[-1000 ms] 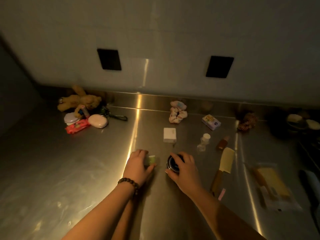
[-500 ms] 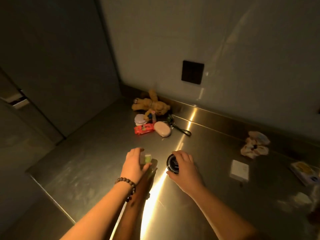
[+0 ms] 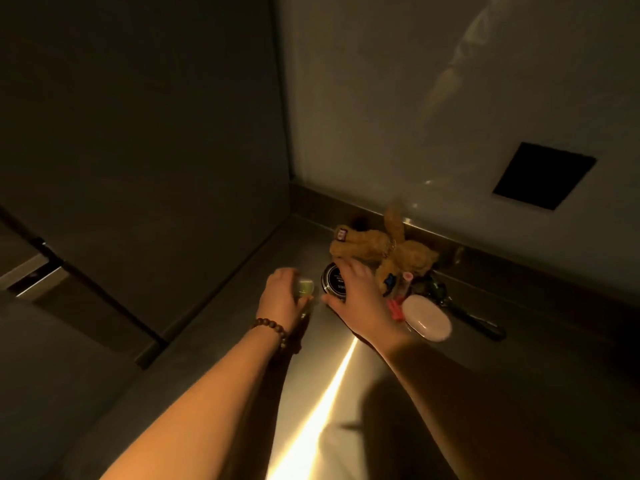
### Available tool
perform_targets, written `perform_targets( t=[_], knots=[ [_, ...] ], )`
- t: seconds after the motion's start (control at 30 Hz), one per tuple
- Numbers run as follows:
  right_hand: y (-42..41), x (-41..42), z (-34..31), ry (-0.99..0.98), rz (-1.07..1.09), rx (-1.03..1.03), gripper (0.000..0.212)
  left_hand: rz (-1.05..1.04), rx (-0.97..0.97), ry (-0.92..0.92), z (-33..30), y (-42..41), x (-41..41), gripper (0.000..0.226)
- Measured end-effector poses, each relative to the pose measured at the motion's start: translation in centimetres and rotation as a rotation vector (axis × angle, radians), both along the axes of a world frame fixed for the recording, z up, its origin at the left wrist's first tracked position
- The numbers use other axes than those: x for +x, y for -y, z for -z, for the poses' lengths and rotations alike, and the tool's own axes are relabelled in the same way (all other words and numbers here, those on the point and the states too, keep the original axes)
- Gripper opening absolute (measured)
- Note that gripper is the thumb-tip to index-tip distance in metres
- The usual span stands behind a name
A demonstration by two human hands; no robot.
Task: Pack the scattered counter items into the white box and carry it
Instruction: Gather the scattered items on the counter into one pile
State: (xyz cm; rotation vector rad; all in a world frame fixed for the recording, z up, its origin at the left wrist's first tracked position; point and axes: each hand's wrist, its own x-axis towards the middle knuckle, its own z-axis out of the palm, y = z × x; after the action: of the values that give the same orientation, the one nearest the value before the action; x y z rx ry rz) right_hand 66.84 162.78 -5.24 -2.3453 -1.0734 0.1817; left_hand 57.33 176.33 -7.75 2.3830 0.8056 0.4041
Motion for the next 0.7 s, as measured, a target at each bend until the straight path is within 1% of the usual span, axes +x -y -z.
perform_targets(
  t=[0.07,0.13,0.2,0.3,0.43,0.53,0.6,0.7],
  knots=[
    [-2.5,1.3,0.4,0.014,-0.01,-0.049,0.076,0.03,0.03,-0.004,0.5,-2.3,1.0,0.047],
    [-4.4,2.3,0.9,0.018,-0.033,-0.135,0.077,0.017,0.037,0.006,1.0,-4.1,1.7,0.047],
    [-6.0,2.8,1.6,0.0,-0.049,-0.226,0.08,0.008,0.032,0.027,1.6,-5.5,2.0,0.046],
    [-7.5,3.3,2.6,-0.031,-0.047,-0.341,0.08,0.056,0.012,0.057,2.7,-6.8,2.4,0.045],
    [-8.6,3.7,3.3,0.009,-0.001,-0.414,0.078,0.12,-0.018,0.059,3.6,-7.3,3.0,0.045],
    [-8.6,3.7,3.2,0.068,-0.019,-0.435,0.081,0.131,-0.035,0.04,3.7,-7.2,3.7,0.055],
    [-7.8,3.6,3.0,0.095,-0.034,-0.432,0.085,0.162,-0.013,0.016,3.6,-7.0,4.1,0.062],
    [-6.3,3.0,2.0,0.102,-0.048,-0.398,0.09,0.228,0.013,-0.043,3.3,-6.6,4.0,0.078]
  ],
)
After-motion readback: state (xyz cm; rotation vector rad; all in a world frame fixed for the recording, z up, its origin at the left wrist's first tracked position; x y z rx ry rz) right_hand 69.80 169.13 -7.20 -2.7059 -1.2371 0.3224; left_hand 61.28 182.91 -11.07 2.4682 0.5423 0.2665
